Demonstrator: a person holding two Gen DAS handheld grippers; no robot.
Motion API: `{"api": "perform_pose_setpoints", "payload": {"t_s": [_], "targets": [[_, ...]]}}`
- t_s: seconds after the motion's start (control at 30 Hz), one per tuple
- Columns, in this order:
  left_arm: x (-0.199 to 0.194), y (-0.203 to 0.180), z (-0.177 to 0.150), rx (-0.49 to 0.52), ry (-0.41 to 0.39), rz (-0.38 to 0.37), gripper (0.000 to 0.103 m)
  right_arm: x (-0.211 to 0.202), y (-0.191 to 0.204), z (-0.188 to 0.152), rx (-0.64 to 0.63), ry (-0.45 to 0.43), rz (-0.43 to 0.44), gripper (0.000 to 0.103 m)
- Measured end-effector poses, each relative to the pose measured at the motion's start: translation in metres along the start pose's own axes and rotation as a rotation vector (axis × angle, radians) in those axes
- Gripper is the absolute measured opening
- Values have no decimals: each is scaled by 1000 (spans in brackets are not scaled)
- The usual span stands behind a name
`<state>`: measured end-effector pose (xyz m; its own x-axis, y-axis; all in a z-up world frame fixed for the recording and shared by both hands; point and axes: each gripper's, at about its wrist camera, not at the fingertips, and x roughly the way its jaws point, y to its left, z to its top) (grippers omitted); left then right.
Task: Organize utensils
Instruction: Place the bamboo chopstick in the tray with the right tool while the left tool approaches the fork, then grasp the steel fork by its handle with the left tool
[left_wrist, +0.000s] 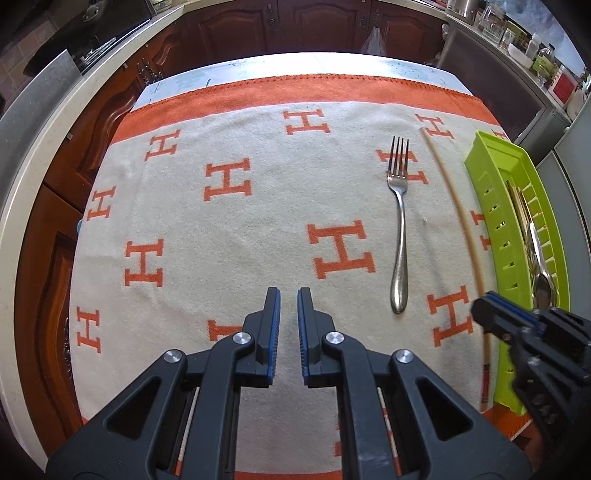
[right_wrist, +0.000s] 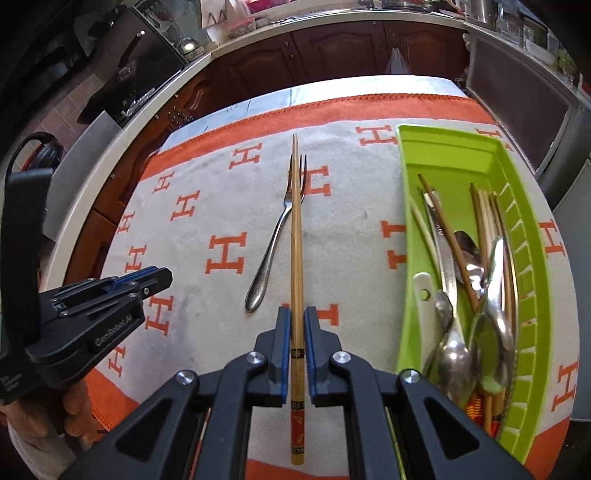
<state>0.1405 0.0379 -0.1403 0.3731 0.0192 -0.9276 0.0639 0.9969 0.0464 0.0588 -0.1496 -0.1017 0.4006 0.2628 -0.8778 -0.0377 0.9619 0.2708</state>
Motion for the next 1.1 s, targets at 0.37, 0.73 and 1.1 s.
{"api": "perform_pose_setpoints", "payload": {"t_s": [0.37, 0.73, 1.1], "targets": [[-48, -36, 28, 95, -107, -29, 7, -73, -74, 19, 105, -83, -75, 7], [23, -60, 67, 76, -41, -75, 29, -38, -129, 6, 189, 62, -125, 7], [67, -72, 73, 55, -29, -106, 29, -40, -132, -5, 214, 12, -90, 7]]}}
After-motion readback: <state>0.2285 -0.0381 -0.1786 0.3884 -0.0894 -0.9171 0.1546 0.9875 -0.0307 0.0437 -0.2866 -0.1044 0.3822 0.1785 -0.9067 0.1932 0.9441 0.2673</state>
